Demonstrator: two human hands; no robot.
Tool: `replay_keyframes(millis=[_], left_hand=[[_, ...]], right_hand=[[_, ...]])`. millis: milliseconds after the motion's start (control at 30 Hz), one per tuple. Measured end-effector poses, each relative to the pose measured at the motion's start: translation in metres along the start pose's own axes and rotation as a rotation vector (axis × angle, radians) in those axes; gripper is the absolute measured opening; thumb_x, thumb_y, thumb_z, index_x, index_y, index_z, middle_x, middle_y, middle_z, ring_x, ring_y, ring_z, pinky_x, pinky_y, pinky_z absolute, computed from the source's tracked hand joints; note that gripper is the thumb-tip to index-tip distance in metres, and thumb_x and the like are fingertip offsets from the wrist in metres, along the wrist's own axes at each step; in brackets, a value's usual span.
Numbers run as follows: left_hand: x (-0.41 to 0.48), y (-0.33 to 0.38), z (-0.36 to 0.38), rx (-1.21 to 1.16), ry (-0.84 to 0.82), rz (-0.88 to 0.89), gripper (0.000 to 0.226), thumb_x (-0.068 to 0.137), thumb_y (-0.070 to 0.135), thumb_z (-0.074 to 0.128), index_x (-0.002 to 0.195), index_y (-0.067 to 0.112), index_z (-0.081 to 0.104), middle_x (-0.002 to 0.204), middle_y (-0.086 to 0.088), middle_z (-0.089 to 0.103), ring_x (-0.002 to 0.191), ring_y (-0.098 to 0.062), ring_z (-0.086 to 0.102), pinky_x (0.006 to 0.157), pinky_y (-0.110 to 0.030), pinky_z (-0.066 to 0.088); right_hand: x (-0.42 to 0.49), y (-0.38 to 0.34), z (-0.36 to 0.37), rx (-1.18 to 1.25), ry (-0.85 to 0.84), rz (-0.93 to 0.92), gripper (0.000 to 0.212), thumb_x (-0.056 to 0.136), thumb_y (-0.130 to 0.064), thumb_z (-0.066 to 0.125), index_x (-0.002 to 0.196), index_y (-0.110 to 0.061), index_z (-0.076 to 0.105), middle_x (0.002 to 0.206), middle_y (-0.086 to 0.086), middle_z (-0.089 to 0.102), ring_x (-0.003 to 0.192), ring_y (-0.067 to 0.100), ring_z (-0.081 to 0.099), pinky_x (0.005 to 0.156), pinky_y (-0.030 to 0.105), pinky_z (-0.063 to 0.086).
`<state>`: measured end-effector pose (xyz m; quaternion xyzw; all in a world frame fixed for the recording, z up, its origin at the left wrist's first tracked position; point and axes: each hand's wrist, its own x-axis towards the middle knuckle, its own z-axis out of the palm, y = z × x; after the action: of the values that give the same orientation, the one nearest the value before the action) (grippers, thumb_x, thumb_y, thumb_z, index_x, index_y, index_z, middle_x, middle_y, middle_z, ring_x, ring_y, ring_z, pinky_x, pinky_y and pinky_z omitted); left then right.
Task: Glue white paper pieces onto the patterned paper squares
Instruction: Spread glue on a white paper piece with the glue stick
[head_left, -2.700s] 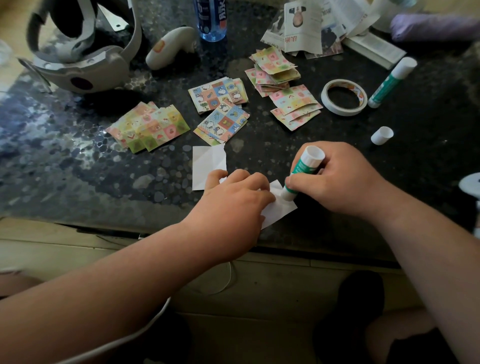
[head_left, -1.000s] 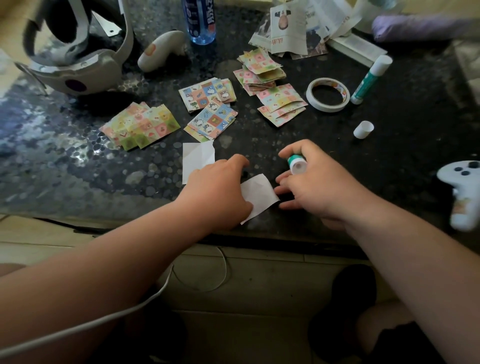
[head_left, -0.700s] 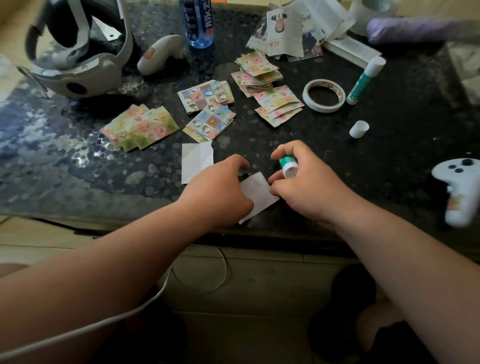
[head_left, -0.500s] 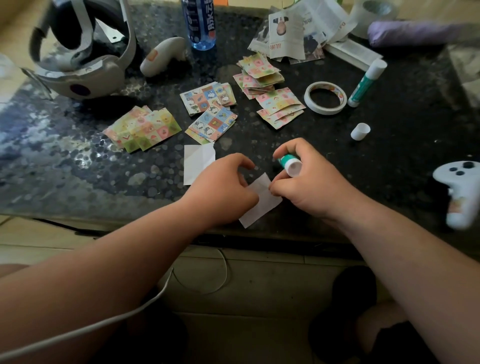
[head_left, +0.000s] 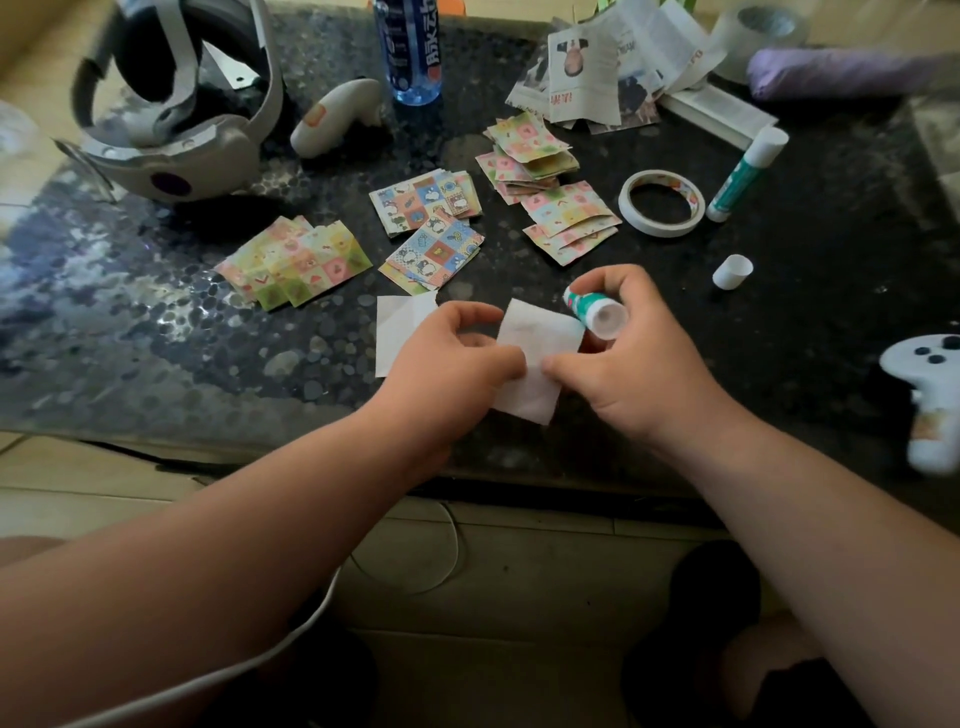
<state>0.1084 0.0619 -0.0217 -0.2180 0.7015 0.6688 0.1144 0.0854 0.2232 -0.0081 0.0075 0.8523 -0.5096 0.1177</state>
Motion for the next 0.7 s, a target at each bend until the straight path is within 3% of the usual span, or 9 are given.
replay_keyframes(millis=[33,100,167,300,433,533,633,700], left_hand=[[-0.001,-0.002,0.0,0.094,-0.014,0.02,0.05,0.07,0.014,0.074,0.116,0.027,0.058,0.089,-0.004,0.075,0.085,-0.028,0.073,0.075,-0.046,0.062],[-0.002,-0.005,-0.002,0.294,-0.009,0.1,0.055,0.078,0.018,0.074,0.127,0.028,0.05,0.084,0.001,0.071,0.072,-0.014,0.068,0.067,-0.036,0.057],[-0.002,-0.009,-0.004,0.433,0.025,0.178,0.062,0.083,0.021,0.072,0.137,0.027,0.042,0.081,0.005,0.068,0.068,-0.007,0.064,0.064,-0.028,0.05],[-0.003,-0.013,-0.008,0.62,0.028,0.27,0.072,0.083,0.025,0.069,0.146,0.027,0.034,0.082,0.008,0.065,0.076,-0.004,0.063,0.072,-0.03,0.052],[-0.002,-0.013,-0.009,0.736,0.005,0.305,0.074,0.083,0.023,0.067,0.147,0.028,0.032,0.079,0.008,0.064,0.078,-0.009,0.063,0.074,-0.04,0.055],[-0.002,-0.015,-0.01,0.88,0.007,0.311,0.074,0.082,0.024,0.062,0.148,0.03,0.028,0.086,0.006,0.064,0.084,-0.017,0.063,0.074,-0.041,0.055],[-0.003,-0.016,-0.01,1.003,0.01,0.357,0.068,0.084,0.025,0.06,0.145,0.029,0.031,0.099,0.004,0.062,0.096,-0.021,0.06,0.077,-0.036,0.051],[-0.003,-0.017,-0.011,1.09,0.004,0.455,0.055,0.085,0.025,0.062,0.137,0.025,0.044,0.112,0.0,0.055,0.108,-0.023,0.052,0.084,-0.034,0.046]], right_hand=[[0.0,0.0,0.0,-0.044,-0.012,-0.017,0.058,0.078,-0.008,0.08,0.119,-0.035,0.049,0.105,-0.008,0.056,0.084,0.011,0.061,0.063,0.009,0.051],[-0.001,0.001,0.001,-0.109,-0.046,-0.041,0.057,0.078,-0.007,0.078,0.12,-0.033,0.048,0.099,-0.01,0.055,0.073,0.009,0.057,0.057,0.007,0.044],[-0.002,0.001,0.002,-0.179,-0.087,-0.08,0.056,0.078,-0.007,0.076,0.119,-0.034,0.048,0.096,-0.01,0.056,0.072,0.012,0.059,0.059,0.009,0.045],[-0.003,0.007,0.006,-0.3,-0.188,-0.129,0.057,0.08,-0.01,0.074,0.118,-0.039,0.044,0.098,-0.008,0.058,0.082,0.014,0.061,0.067,0.022,0.051],[-0.001,0.015,0.01,-0.376,-0.212,-0.172,0.056,0.083,-0.013,0.072,0.119,-0.042,0.041,0.099,-0.006,0.059,0.079,0.009,0.06,0.07,0.028,0.052],[0.003,0.017,0.008,-0.401,-0.106,-0.219,0.047,0.09,-0.018,0.07,0.122,-0.04,0.043,0.093,-0.003,0.063,0.08,0.01,0.062,0.071,0.033,0.052],[0.008,0.013,-0.001,-0.3,0.029,-0.219,0.029,0.096,-0.026,0.067,0.118,-0.037,0.051,0.088,-0.003,0.066,0.078,0.01,0.065,0.073,0.032,0.054],[0.01,0.008,-0.008,-0.165,0.049,-0.19,0.015,0.098,-0.031,0.065,0.112,-0.033,0.059,0.077,0.001,0.07,0.073,0.01,0.069,0.071,0.029,0.056]])
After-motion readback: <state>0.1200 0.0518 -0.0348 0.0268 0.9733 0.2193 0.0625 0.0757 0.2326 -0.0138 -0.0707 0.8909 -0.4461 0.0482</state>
